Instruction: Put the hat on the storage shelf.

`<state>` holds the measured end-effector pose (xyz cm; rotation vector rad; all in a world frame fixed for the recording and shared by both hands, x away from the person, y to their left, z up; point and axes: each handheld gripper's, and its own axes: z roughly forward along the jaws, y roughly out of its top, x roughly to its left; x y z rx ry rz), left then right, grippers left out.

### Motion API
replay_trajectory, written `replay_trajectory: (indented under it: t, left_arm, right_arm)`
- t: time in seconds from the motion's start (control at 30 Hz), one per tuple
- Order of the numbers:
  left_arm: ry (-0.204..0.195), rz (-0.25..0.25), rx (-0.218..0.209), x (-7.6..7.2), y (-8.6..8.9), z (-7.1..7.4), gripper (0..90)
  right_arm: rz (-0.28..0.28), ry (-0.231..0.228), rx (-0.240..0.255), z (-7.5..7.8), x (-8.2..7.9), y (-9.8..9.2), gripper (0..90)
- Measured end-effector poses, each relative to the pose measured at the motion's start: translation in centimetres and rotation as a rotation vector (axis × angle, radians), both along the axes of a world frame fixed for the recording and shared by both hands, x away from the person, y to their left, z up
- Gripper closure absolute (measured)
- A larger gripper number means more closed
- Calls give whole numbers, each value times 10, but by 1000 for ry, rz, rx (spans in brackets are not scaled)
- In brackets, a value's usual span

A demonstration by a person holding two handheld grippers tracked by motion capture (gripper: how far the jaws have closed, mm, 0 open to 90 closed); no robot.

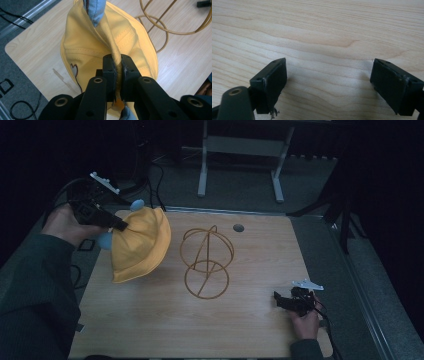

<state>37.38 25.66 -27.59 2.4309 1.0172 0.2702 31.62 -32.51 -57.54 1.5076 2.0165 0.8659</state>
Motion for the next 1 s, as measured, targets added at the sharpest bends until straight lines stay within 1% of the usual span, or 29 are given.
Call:
replay_trajectory:
  t: [0.23, 0.5, 0.6, 0.63, 0.73, 0.77, 0.83, 1.0]
  left_arm:
    - [-18, -6, -10, -1, 2, 8, 836]
    - [-35, -45, -26, 2, 0, 13, 835]
    - [-39, -60, -23, 2, -3, 14, 836]
    - [-58, -70, -24, 2, -5, 15, 836]
    - [-73, -83, -33, 1, -7, 17, 836]
    - [-79, -97, -36, 1, -7, 17, 836]
    - [-86, -106, -43, 1, -9, 19, 836]
    - [-86, -138, -48, 1, -11, 22, 836]
  right_arm:
    - [0, 0, 0, 0, 0, 0, 139]
    - [0, 0, 0, 0, 0, 0, 140]
    - [0, 0, 0, 0, 0, 0, 139]
    - [0, 0, -1, 0, 0, 0, 139]
    - [0, 0, -1, 0, 0, 0, 139]
    - [0, 0, 0, 0, 0, 0, 139]
    - [0, 0, 0, 0, 0, 0, 139]
    - [0, 0, -1, 0, 0, 0, 139]
